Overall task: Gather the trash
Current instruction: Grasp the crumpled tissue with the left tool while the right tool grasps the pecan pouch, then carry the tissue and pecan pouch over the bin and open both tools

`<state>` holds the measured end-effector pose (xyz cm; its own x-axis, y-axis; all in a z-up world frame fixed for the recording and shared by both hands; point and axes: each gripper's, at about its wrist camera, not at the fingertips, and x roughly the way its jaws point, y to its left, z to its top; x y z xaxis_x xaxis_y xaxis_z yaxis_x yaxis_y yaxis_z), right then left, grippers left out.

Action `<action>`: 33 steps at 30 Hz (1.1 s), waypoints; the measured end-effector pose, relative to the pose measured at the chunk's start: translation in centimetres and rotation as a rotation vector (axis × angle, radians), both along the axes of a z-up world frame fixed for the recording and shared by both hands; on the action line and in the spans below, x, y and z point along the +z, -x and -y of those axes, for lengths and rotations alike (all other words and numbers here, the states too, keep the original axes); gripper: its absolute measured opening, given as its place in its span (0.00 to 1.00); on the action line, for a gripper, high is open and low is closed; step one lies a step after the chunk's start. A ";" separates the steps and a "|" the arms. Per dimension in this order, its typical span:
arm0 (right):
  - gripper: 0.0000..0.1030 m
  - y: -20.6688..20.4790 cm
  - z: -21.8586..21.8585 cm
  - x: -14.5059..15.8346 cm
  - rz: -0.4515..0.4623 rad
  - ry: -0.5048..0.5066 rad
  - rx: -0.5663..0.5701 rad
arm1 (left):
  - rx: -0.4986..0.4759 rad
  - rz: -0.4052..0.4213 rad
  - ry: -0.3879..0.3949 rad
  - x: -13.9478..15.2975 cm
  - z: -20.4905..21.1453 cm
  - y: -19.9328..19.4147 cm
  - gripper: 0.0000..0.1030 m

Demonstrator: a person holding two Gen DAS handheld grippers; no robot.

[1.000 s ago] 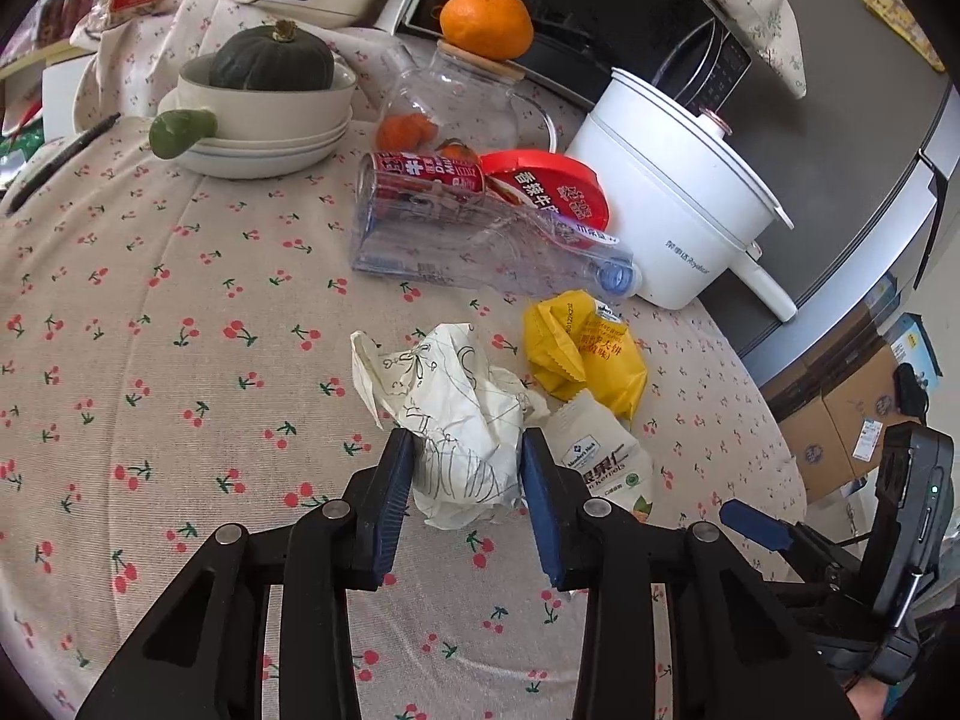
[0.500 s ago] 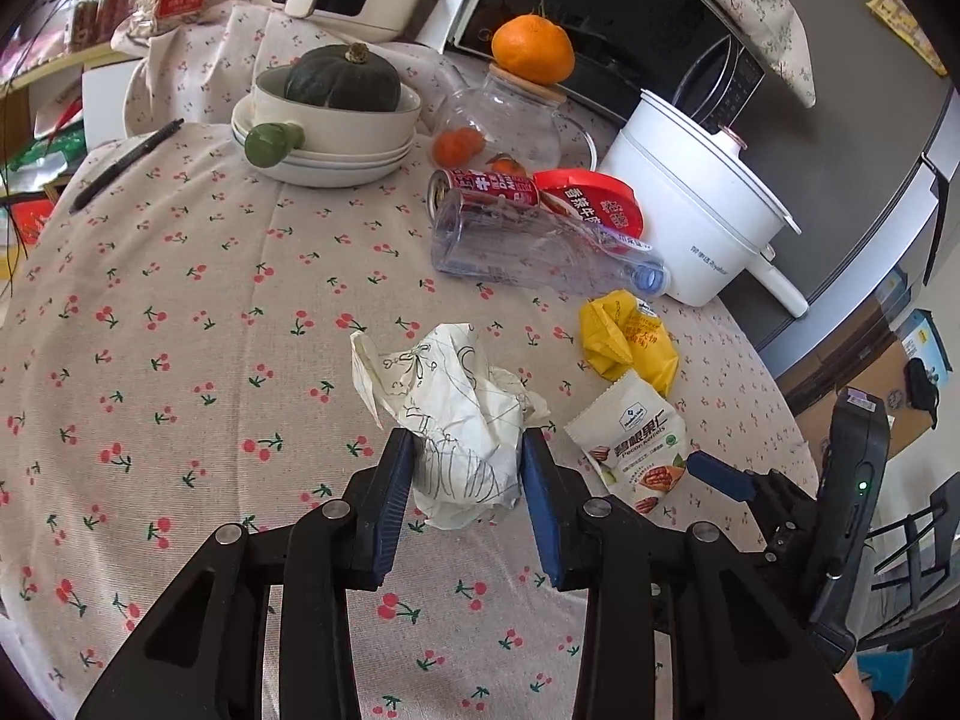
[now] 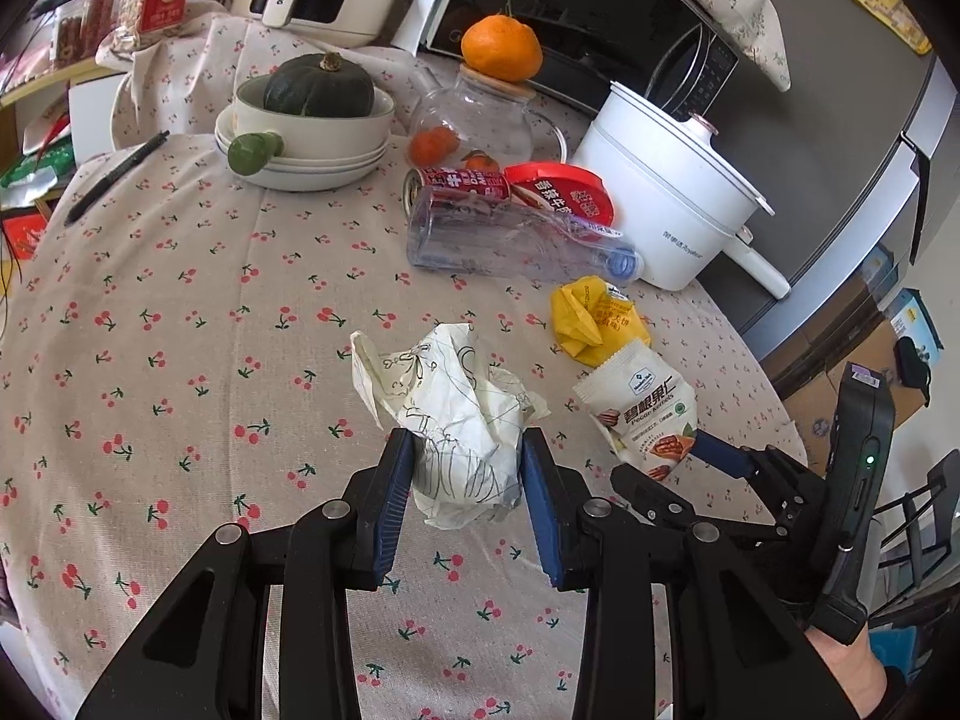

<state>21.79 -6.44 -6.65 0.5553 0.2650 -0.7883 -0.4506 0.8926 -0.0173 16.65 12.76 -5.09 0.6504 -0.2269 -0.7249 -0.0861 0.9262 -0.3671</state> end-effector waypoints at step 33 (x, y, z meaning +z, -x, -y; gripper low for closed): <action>0.76 11.7 21.1 7.5 -0.057 -0.014 -0.307 | -0.439 0.047 -0.047 3.7 18.3 9.1 0.37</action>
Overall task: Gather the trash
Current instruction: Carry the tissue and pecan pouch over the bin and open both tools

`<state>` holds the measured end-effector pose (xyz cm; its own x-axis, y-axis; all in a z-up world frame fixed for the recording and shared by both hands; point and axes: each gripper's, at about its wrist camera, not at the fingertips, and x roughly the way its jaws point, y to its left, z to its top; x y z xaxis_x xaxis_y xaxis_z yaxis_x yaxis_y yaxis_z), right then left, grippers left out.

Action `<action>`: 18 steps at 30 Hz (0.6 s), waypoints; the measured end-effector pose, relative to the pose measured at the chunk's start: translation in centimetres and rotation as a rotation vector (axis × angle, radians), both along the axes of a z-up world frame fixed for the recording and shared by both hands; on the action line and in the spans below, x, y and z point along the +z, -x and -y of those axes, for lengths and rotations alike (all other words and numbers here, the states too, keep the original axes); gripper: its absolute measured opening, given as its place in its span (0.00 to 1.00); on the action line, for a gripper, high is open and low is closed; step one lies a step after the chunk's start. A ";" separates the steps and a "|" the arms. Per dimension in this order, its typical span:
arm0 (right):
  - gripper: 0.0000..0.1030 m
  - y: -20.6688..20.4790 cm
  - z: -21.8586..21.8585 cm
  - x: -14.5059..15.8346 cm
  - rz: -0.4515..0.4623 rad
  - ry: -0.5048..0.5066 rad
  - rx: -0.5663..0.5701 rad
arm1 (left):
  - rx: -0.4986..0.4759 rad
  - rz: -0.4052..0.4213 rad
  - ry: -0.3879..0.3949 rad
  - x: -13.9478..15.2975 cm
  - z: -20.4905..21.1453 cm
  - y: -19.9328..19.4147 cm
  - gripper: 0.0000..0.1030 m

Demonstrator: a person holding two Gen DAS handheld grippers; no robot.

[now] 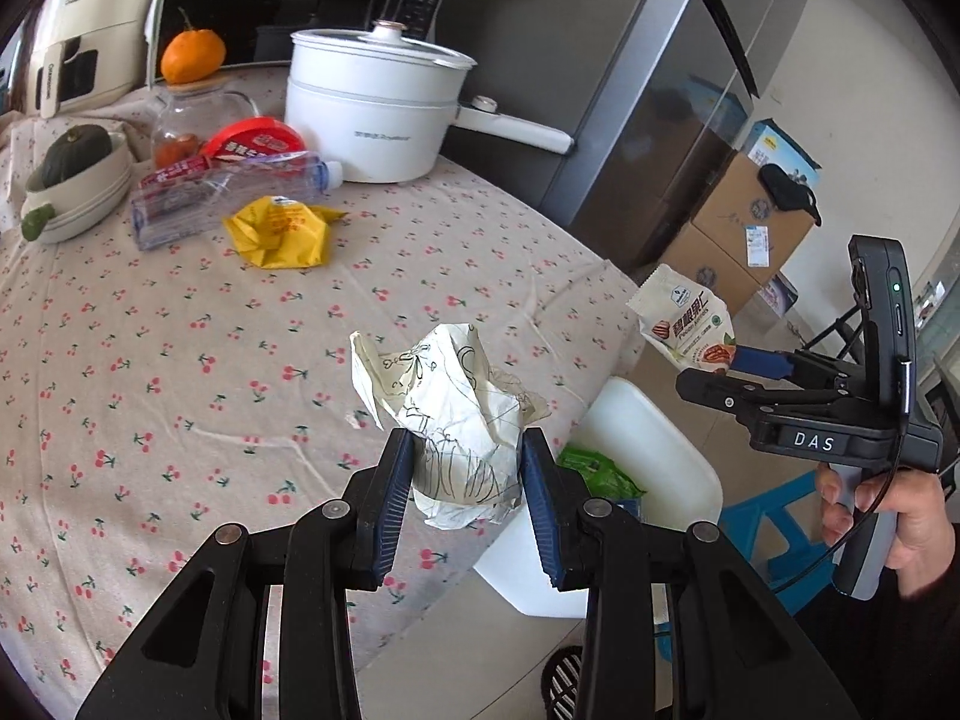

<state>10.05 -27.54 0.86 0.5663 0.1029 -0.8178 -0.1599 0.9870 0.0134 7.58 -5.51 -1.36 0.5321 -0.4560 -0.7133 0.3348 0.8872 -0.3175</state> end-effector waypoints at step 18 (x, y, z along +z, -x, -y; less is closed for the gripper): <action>0.76 3.1 9.9 -4.2 -0.133 0.050 -0.138 | -0.276 -0.025 -0.174 -6.2 14.6 2.3 0.41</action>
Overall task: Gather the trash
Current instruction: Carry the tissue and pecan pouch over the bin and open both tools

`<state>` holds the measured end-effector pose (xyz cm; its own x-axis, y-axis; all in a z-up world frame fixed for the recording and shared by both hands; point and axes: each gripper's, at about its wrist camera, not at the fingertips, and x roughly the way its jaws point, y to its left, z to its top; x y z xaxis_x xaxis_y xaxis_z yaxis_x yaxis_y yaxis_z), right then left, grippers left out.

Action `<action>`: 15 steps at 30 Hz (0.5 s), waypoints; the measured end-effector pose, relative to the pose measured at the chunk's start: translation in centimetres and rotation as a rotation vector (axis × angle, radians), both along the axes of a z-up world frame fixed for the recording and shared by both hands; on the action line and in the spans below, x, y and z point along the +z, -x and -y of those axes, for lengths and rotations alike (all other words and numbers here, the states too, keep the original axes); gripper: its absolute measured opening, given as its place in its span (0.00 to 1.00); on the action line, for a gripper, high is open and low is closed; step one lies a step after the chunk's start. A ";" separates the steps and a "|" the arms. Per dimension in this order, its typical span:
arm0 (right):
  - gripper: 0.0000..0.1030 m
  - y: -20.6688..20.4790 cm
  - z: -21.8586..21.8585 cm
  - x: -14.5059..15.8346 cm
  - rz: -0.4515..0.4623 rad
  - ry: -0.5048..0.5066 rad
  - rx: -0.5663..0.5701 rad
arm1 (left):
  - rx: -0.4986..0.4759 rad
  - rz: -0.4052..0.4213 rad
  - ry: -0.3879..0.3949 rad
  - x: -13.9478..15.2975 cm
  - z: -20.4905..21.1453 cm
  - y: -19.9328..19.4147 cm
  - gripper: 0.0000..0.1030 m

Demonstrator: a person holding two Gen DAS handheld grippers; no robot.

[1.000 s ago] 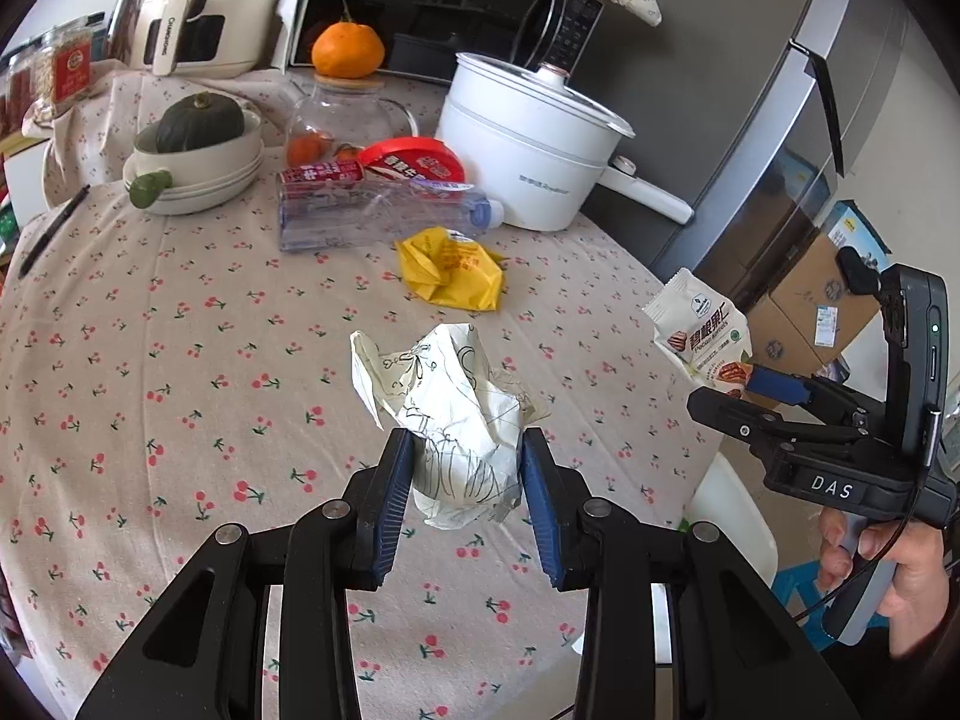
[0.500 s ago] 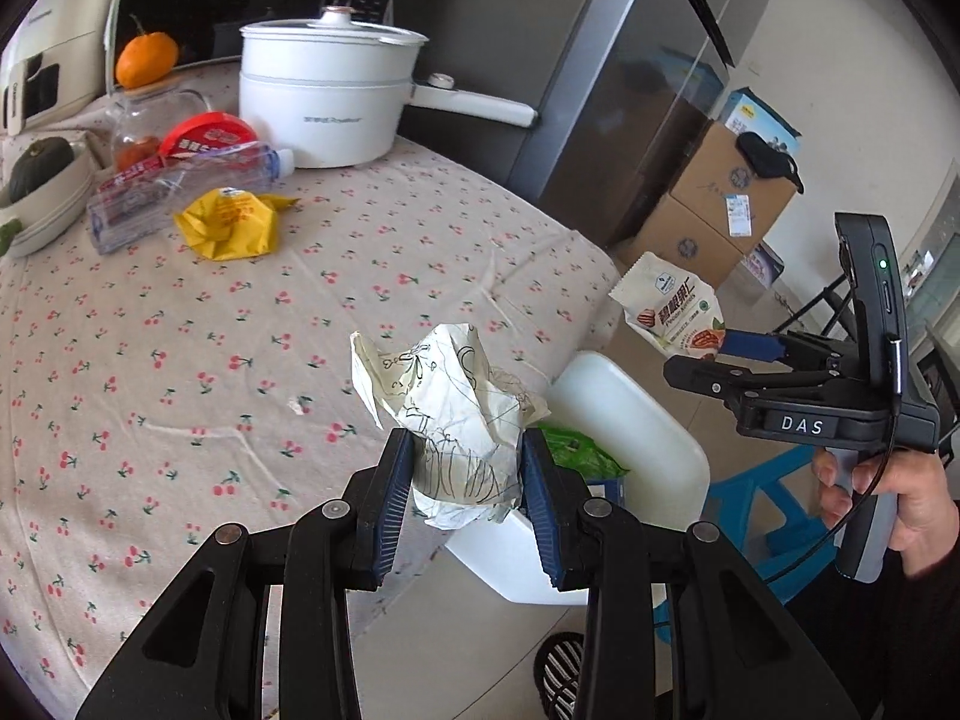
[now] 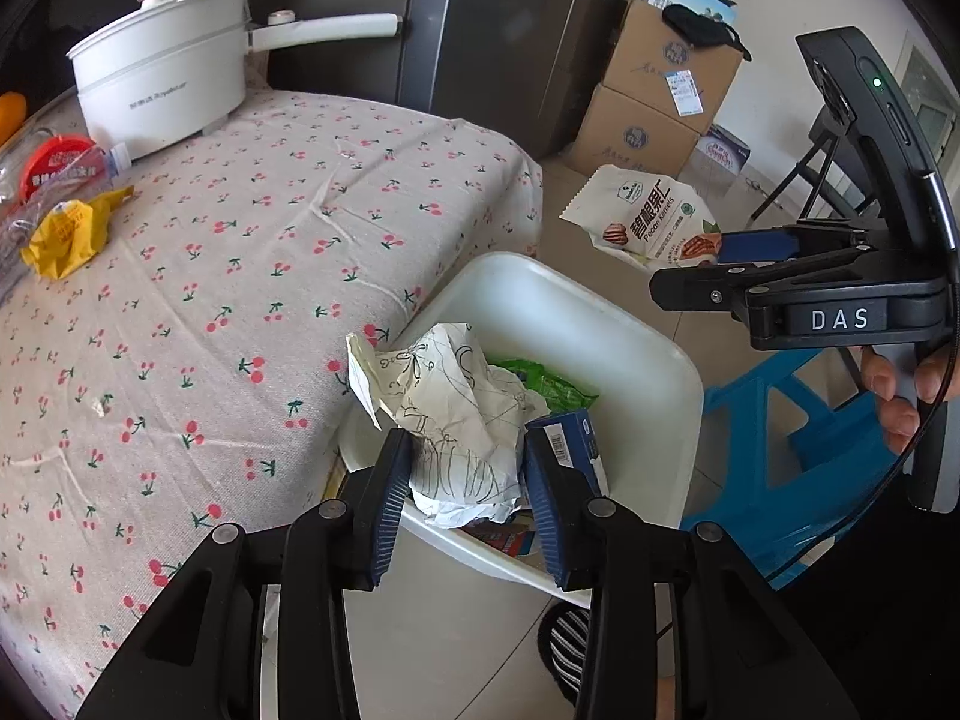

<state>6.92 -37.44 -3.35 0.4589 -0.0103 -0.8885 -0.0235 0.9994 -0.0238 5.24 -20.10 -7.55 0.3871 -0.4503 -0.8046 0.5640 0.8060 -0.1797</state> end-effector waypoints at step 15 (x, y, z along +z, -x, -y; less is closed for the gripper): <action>0.77 -0.6 -0.7 -2.1 -0.075 0.004 0.022 | 0.141 0.006 -0.045 1.9 -4.4 -1.1 0.91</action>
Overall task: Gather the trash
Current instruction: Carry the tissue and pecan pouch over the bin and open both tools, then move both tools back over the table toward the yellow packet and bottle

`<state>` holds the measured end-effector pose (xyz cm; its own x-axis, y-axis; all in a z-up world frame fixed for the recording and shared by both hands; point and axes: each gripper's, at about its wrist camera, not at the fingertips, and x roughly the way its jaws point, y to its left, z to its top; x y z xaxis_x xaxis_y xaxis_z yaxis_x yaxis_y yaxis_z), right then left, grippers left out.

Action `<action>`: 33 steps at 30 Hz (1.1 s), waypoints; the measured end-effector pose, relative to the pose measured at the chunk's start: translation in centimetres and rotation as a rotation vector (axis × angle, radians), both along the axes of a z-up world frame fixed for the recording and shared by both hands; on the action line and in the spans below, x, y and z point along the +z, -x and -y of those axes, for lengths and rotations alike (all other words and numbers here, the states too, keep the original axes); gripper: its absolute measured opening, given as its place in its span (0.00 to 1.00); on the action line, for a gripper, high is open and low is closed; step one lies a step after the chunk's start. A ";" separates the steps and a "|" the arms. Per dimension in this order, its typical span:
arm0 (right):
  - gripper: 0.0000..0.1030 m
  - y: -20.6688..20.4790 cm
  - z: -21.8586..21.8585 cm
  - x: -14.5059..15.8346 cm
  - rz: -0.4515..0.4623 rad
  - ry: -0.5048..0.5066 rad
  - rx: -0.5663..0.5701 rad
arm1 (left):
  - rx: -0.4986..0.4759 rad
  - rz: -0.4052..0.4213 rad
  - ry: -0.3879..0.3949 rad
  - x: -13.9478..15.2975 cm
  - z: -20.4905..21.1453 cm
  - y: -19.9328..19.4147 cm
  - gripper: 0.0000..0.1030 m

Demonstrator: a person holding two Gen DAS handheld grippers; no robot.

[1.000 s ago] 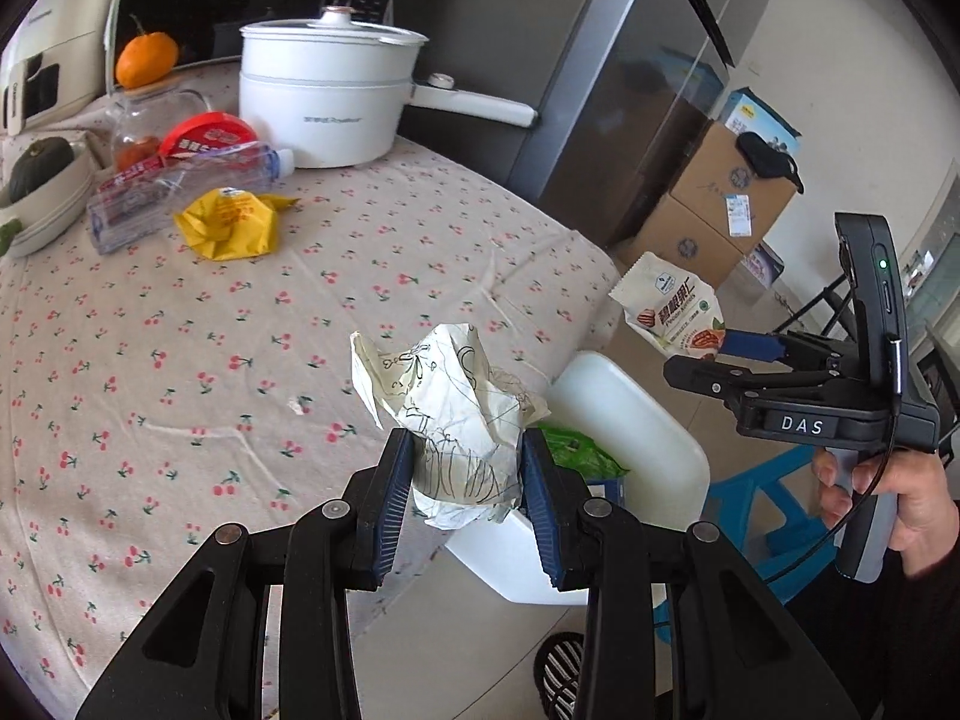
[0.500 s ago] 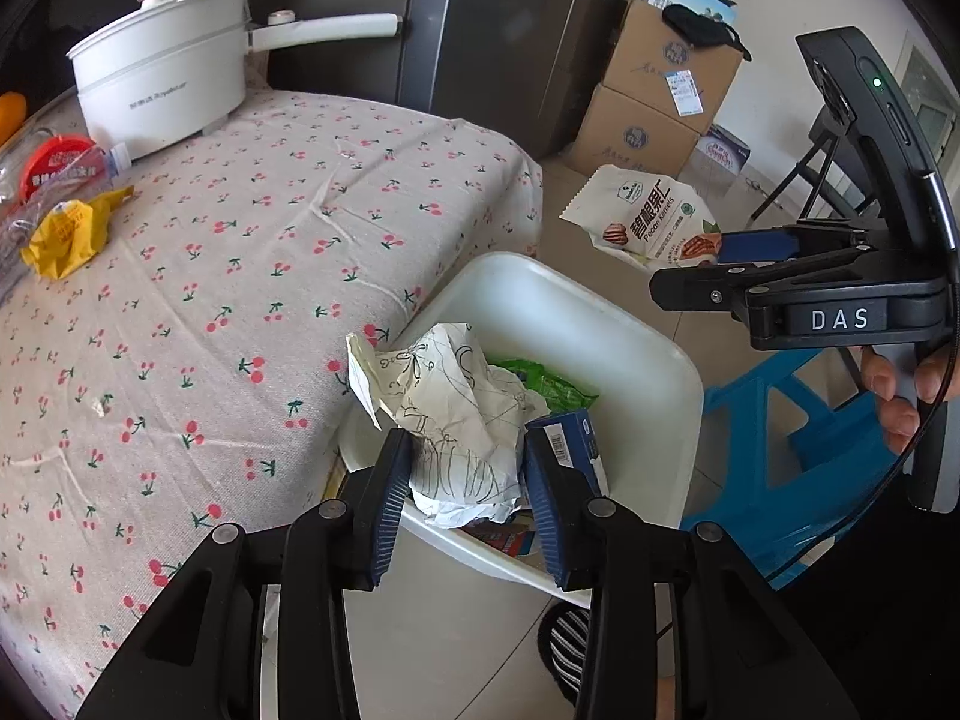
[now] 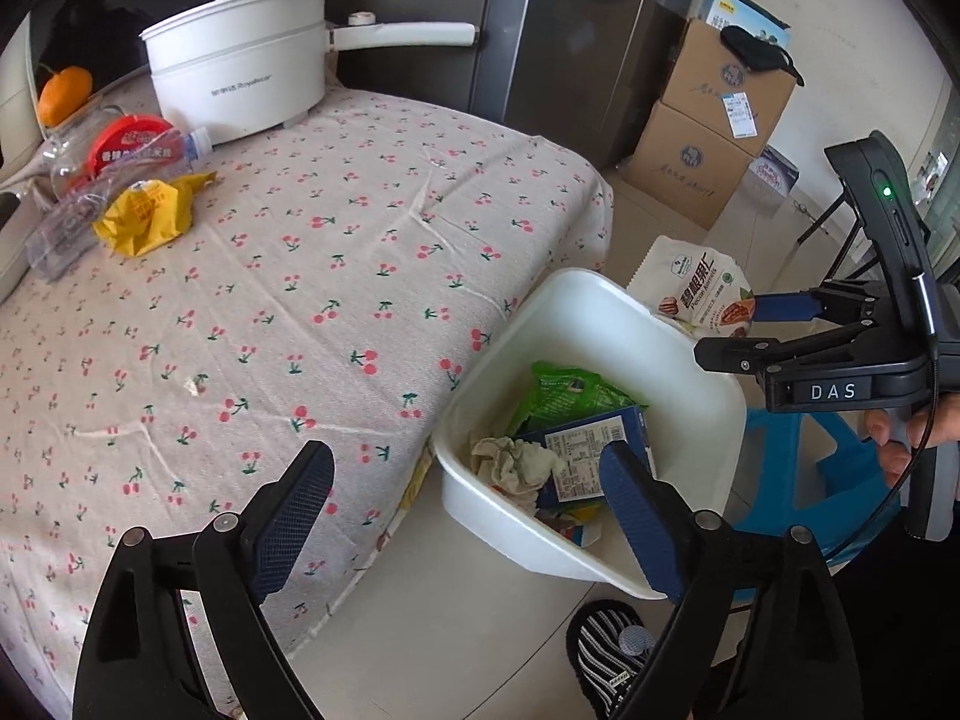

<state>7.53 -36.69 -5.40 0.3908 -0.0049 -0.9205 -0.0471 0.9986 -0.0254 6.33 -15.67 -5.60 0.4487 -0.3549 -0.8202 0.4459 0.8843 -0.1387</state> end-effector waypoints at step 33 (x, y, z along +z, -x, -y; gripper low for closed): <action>0.94 -5.0 -11.8 4.4 0.208 -0.130 0.079 | 0.423 0.040 0.062 2.5 -18.9 -2.2 1.00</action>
<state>12.57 -24.91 -0.98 0.5666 0.1458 -0.8110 -0.1322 0.9876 0.0852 8.53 3.19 -3.11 0.5961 -0.1807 -0.7823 0.0519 0.9810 -0.1870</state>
